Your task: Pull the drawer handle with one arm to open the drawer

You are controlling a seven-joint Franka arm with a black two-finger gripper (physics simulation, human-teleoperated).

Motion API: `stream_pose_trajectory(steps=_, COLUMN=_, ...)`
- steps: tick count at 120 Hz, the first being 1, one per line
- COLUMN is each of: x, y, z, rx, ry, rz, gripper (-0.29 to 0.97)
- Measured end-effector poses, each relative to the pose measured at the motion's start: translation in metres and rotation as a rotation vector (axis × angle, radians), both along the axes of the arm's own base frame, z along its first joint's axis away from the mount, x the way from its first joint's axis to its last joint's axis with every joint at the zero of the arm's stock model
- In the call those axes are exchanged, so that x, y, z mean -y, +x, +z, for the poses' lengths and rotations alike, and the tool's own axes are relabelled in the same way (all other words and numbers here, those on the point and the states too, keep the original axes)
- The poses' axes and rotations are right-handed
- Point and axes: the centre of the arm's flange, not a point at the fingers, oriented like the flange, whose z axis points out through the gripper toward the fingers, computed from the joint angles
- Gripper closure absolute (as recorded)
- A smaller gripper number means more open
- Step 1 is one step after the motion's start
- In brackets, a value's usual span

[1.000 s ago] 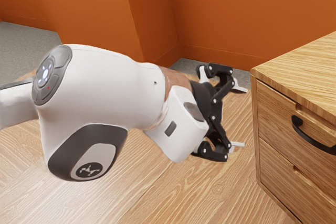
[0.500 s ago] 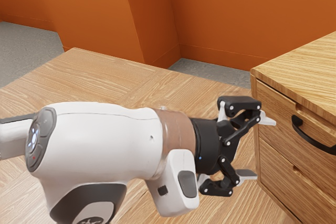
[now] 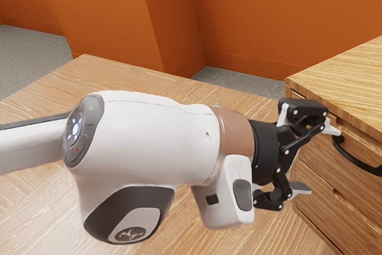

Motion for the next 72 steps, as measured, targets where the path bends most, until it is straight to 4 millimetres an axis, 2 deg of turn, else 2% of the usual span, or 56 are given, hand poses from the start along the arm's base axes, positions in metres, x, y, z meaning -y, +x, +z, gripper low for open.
stream_pose_trajectory(steps=13, x=0.001, y=-0.003, z=0.0, rx=-0.051, ry=0.021, rz=0.004, gripper=0.0)
stream_pose_trajectory(steps=29, x=0.005, y=-0.005, z=0.027, rx=-0.104, ry=0.033, rz=0.007, gripper=0.0)
stream_pose_trajectory(steps=52, x=-0.001, y=-0.003, z=0.016, rx=-0.209, ry=0.072, rz=0.024, gripper=0.0)
stream_pose_trajectory(steps=72, x=0.006, y=-0.001, z=0.017, rx=-0.232, ry=0.091, rz=0.011, gripper=0.0)
